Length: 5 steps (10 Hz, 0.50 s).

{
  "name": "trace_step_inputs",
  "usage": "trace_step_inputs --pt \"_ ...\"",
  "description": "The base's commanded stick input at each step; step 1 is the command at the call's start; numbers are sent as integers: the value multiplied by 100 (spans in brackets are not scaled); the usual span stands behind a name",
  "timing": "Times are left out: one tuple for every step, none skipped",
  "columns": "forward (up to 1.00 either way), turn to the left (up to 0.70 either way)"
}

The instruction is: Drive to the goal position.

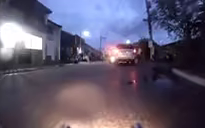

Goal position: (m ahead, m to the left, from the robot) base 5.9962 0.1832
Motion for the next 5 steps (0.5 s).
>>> trace_step_inputs --pt "50 0" --pt "50 0" --pt "50 0" --pt "50 0" --pt "50 0"
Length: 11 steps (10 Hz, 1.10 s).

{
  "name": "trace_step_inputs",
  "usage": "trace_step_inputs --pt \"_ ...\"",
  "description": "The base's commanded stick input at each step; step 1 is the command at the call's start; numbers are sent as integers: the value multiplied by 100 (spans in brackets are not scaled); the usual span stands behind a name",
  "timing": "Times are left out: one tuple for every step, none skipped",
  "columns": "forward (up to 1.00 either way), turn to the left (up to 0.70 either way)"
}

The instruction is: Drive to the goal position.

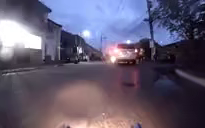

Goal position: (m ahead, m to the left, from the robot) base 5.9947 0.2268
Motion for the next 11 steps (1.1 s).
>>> trace_step_inputs --pt "50 0" --pt "50 0" --pt "50 0" --pt "50 0" --pt "50 0" --pt "50 0" --pt "50 0" --pt "50 0" --pt "50 0" --pt "50 0" --pt "50 0"
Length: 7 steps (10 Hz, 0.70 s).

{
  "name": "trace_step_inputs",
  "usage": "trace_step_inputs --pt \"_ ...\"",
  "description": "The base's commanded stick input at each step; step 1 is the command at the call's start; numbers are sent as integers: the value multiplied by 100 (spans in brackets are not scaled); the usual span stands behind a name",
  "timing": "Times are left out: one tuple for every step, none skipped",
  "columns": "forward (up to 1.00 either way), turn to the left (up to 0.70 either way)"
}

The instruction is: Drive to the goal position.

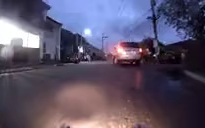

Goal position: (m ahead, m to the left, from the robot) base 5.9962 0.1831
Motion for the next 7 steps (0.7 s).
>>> trace_step_inputs --pt "50 0" --pt "50 0" --pt "50 0" --pt "50 0" --pt "50 0" --pt "50 0" --pt "50 0"
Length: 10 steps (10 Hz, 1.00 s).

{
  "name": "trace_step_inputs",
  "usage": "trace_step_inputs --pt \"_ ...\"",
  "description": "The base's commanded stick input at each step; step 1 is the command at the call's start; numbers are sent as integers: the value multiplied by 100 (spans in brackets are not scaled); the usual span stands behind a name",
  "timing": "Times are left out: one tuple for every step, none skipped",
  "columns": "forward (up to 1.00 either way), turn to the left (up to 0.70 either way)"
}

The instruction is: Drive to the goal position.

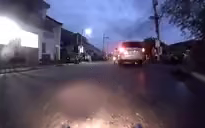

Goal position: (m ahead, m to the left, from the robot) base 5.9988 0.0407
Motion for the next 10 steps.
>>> trace_step_inputs --pt "50 0" --pt "50 0" --pt "50 0" --pt "50 0" --pt "50 0" --pt "50 0" --pt "50 0" --pt "50 0" --pt "50 0" --pt "50 -7"
